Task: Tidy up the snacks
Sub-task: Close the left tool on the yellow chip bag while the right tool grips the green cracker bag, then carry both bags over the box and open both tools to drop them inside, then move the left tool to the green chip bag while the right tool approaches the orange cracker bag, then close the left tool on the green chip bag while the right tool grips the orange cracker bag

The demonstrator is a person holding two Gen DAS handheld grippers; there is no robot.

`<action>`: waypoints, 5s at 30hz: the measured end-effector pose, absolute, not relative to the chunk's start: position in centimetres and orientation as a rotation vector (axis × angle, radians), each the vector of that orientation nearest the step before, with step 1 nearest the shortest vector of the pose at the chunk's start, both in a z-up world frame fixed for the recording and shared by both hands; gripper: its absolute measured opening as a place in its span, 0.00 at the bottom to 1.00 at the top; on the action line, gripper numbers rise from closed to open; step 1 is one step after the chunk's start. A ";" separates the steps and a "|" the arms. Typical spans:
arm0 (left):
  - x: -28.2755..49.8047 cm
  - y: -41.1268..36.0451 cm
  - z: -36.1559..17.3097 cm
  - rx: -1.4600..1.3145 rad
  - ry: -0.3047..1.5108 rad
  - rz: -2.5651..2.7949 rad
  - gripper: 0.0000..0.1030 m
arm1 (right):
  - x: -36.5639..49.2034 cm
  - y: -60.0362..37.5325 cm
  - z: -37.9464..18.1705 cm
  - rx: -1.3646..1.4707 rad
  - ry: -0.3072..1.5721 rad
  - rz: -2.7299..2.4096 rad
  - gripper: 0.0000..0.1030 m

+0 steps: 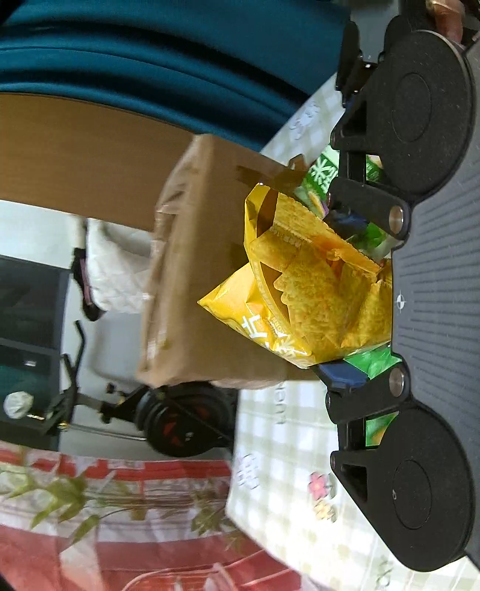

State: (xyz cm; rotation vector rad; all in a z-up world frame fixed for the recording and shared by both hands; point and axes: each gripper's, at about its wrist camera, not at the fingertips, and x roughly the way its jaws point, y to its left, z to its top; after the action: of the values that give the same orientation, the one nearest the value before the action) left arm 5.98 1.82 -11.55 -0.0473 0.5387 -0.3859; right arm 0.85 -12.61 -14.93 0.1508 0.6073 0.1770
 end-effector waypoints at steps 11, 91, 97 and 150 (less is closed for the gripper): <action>4.3 2.7 -10.1 -0.064 0.492 -0.346 0.67 | -1.3 -11.5 -12.7 0.145 0.577 0.209 0.78; 16.8 0.9 -3.6 -0.046 0.450 -0.257 0.89 | 13.7 -22.0 -4.0 0.116 0.433 0.129 0.99; 13.8 1.5 -3.8 -0.022 0.425 -0.206 0.89 | 10.6 -22.4 -4.7 0.143 0.411 0.148 0.99; 8.1 1.8 -16.2 -0.121 0.673 -0.202 0.89 | -2.6 -23.5 -21.6 0.109 0.822 -0.053 0.99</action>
State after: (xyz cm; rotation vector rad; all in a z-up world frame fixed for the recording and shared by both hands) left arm 8.10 1.76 -16.15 -0.1208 0.6734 -0.2019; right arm -2.55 -23.47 -21.57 0.1088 0.8220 -0.0530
